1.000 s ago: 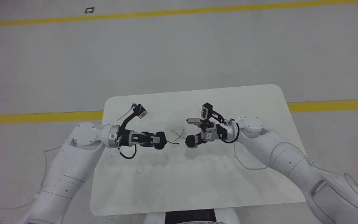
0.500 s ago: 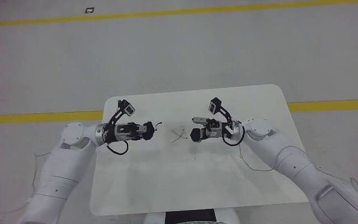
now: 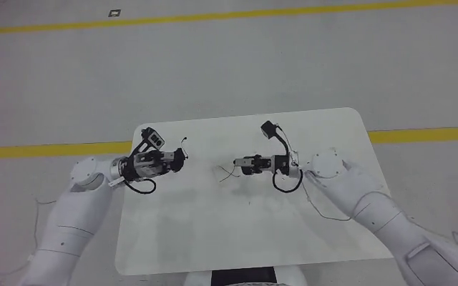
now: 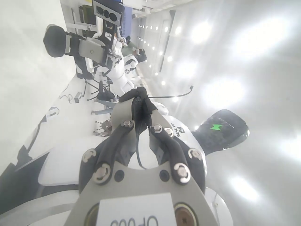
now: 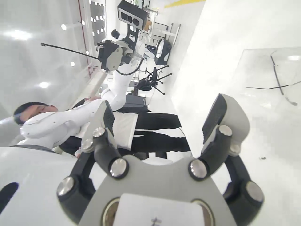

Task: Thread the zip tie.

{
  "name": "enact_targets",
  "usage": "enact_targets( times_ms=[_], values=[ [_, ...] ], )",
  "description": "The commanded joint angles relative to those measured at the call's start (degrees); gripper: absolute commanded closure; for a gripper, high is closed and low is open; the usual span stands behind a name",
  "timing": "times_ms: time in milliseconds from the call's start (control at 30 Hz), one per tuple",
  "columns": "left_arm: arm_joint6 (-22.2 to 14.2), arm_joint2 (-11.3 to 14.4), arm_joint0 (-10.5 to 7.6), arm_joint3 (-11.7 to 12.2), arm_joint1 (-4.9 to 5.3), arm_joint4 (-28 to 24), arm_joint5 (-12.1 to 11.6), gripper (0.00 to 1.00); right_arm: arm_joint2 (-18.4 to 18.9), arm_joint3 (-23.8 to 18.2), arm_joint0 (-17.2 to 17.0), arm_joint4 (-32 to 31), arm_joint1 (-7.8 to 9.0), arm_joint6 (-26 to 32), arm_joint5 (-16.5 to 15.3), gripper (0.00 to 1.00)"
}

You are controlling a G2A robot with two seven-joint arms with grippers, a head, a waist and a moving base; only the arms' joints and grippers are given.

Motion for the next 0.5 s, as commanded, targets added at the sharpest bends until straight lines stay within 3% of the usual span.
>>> enact_targets(
  times_ms=[0, 133, 233, 367, 467],
  values=[
    [0.0, 0.0, 0.01, 0.0, 0.00, -0.4, 0.0, 1.00, 0.0, 0.0, 0.0, 0.3, 0.01, 0.1, 0.0, 0.00],
    [0.5, 0.0, 0.07, 0.0, -0.03, -0.6, 0.1, 1.00, 0.0, 0.0, 0.0, 0.3, 0.01, 0.1, 0.0, 0.00],
    [2.2, 0.3, 0.22, 0.3, -0.24, -3.6, 3.3, 1.00, 0.2, -0.7, -0.4, -0.6, -0.05, -1.4, 0.0, 0.00],
    [1.5, 0.7, -0.03, 2.4, -0.39, -8.1, 9.3, 1.00, 0.3, -3.0, -0.1, -10.2, -0.11, -3.3, 0.0, 0.00],
    [1.6, 0.9, -0.14, 3.7, -0.46, -9.5, 11.3, 1.00, -0.1, -4.1, 0.3, -14.8, -0.47, -5.8, 0.0, 0.00]
  ],
)
